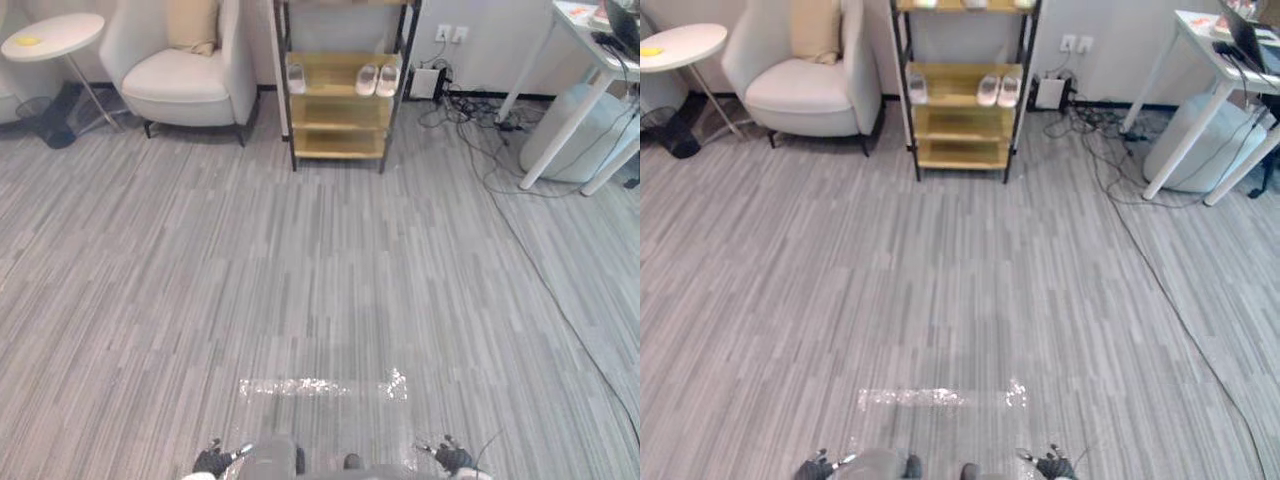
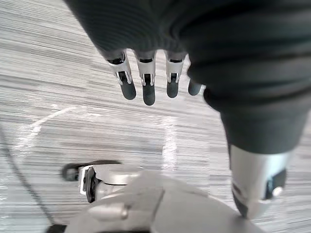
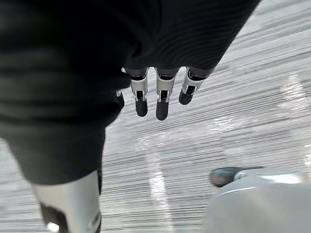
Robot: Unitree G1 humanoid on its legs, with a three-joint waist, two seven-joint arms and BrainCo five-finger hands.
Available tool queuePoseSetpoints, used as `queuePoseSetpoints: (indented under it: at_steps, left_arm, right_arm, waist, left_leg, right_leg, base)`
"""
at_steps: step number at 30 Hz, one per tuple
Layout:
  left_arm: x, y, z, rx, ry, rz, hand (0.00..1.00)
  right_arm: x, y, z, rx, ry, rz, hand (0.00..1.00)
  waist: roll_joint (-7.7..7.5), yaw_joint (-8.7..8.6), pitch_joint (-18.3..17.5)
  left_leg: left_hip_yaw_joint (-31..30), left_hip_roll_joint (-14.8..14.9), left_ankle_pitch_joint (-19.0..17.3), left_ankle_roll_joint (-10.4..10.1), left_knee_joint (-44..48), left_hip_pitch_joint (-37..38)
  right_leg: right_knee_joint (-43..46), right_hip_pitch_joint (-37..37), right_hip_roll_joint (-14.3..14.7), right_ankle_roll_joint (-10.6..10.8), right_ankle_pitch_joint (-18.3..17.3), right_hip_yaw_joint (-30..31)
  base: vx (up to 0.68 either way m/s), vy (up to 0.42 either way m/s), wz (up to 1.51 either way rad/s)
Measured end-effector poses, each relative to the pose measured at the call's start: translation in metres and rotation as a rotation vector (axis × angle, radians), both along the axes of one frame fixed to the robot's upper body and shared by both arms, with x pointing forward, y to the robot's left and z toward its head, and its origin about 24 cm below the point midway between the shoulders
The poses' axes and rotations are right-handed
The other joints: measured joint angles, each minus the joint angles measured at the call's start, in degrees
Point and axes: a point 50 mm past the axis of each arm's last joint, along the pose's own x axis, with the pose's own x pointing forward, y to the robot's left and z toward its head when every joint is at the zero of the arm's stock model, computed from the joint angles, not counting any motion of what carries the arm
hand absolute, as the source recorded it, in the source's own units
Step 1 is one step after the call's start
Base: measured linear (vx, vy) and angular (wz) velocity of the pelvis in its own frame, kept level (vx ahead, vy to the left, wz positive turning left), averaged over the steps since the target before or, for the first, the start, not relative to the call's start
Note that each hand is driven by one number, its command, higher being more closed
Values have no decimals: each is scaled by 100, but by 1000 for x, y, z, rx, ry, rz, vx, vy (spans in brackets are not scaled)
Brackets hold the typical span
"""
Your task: Organize the slippers on the shoe rack
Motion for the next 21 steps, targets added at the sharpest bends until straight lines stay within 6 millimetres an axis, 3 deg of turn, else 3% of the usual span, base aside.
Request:
queuePoseSetpoints:
  at_steps: [3,5,6,8,10,11,12,13,14,15,16,17,18,20,21]
  left_arm:
    - [6,-1,2,-2,-21,-3,0]
    - [5,-2,1,-6,-14,-2,0]
    - [4,-2,0,-6,-11,-1,0]
    - [4,4,2,9,-15,2,0]
    - [6,3,2,6,-21,26,0]
    - [6,4,2,10,-20,24,0]
    - [7,4,2,12,-19,15,0]
    - [9,4,3,15,-21,2,0]
    - [12,3,3,16,-28,-11,0]
    - [21,2,5,16,-46,-22,0]
    - [23,1,5,15,-51,-23,0]
    - [28,-1,6,10,-62,-25,0]
    - [33,-3,7,3,-77,-25,0]
    - [37,-7,8,-8,-88,-28,0]
    - [40,-11,8,-15,-92,-43,0]
  right_arm:
    - [9,5,1,11,-18,8,0]
    - [20,12,3,22,-36,41,0]
    - [24,16,3,27,-40,58,0]
    - [29,32,2,65,-51,74,0]
    - [33,43,4,87,-69,100,0]
    - [34,48,4,101,-73,110,0]
    - [35,51,4,108,-80,121,0]
    - [34,52,5,105,-83,138,0]
    - [36,52,6,98,-94,149,0]
    - [39,50,8,94,-107,148,0]
    - [39,50,8,93,-108,148,0]
    - [41,49,9,89,-113,149,0]
    - [44,48,10,86,-122,153,0]
    - [49,49,11,87,-130,160,0]
    - [51,48,11,83,-132,161,0]
  waist:
    - [9,60,7]
    - [29,110,-1]
    - [-3,189,-21]
    - [-156,236,-82]
    - [-171,385,-94]
    - [-179,386,-92]
    - [-177,373,-90]
    - [-178,327,-90]
    - [-179,310,-94]
    - [-171,308,-77]
    - [-168,306,-72]
    - [-146,291,-55]
    - [-81,209,-17]
    - [-82,87,-18]
    - [-104,-16,-12]
  left_leg:
    - [65,-41,174,130,-951,-277]
    - [78,-144,925,86,-2187,-322]
    - [49,-269,1197,230,-2270,-240]
    - [286,-478,789,466,-2120,-275]
    - [532,-483,568,607,-2040,-48]
    - [587,-495,437,659,-2078,218]
    - [619,-509,324,691,-2157,531]
    - [599,-524,267,713,-2251,808]
    - [582,-531,207,719,-2384,1115]
    - [526,-529,164,718,-2681,1621]
    - [514,-527,164,718,-2751,1718]
    - [476,-498,164,718,-2976,2020]
    - [412,-413,161,720,-3134,2294]
    - [279,-286,161,720,-3163,2459]
    - [173,-210,160,718,-3164,2533]
  right_leg:
    - [-89,-2,-92,46,-61,37]
    - [-155,-15,-217,190,-195,163]
    - [-154,-14,-303,247,-280,291]
    - [178,-97,-587,436,-459,344]
    - [1434,-565,-678,686,-589,417]
    - [2277,-804,-716,998,-521,401]
    - [3207,-1075,-740,1441,-277,394]
    - [3932,-1315,-763,1702,-104,382]
    - [4625,-1556,-813,1734,-38,265]
    - [5173,-1860,-998,1375,-98,-175]
    - [5174,-1896,-1024,1309,-134,-255]
    - [5088,-2003,-1105,1096,-261,-529]
    - [4645,-2143,-1121,882,-389,-861]
    - [3682,-2330,-1019,797,-393,-1097]
    - [2749,-2460,-864,668,-160,-1033]
  base:
    - [128,87,-2]
    - [220,161,-28]
    - [311,211,-33]
    - [467,210,-34]
    - [495,179,-47]
    - [436,160,-40]
    - [355,118,-25]
    - [440,130,-12]
    - [486,118,0]
    - [471,95,0]
    - [374,54,2]
    - [353,-1,14]
    - [347,-18,21]
    - [373,-78,38]
    - [343,-118,44]
